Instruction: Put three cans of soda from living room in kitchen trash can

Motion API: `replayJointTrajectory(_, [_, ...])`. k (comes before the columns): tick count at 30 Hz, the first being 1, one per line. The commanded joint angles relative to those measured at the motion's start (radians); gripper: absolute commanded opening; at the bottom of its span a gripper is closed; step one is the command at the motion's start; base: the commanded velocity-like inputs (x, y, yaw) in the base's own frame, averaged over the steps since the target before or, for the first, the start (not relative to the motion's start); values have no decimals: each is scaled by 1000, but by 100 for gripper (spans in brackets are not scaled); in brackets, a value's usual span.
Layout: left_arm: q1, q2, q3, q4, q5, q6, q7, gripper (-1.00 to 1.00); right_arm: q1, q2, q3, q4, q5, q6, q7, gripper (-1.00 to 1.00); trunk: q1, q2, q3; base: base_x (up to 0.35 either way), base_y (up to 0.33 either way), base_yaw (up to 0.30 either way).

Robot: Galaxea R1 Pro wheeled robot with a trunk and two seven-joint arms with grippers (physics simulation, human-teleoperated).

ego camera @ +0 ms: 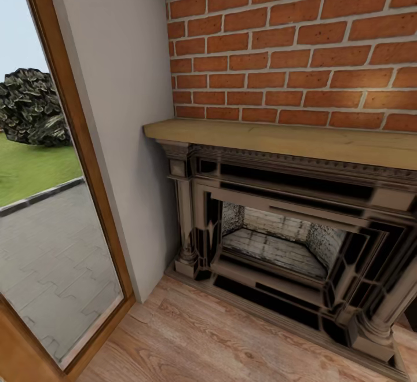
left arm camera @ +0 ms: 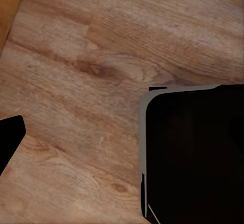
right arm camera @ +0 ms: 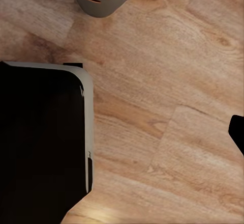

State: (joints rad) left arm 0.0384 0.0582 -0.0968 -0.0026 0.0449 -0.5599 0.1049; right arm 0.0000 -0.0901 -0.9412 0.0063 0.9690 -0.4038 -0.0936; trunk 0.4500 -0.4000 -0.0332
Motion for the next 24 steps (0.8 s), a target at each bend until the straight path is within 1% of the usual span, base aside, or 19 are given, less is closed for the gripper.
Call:
replayJointTrajectory(1, [0,0,1,0,0,0,0,100,0,0,0,1,0,0,0,100,0,0,0,0,0,0])
replayJointTrajectory(10, [0,-2,-2,0,-3,0,-1,100,0,1,1,3,0,0,0,100,0,0,0,0,0,0])
replayJointTrajectory(18, [0,5,-4,-1,-3,0,-1,100,0,1,1,4,-1,0,0,100,0,0,0,0,0,0])
replayJointTrajectory(24, [0,1,-5,-1,-4,0,-1,100,0,1,1,3,-1,0,0,100,0,0,0,0,0,0])
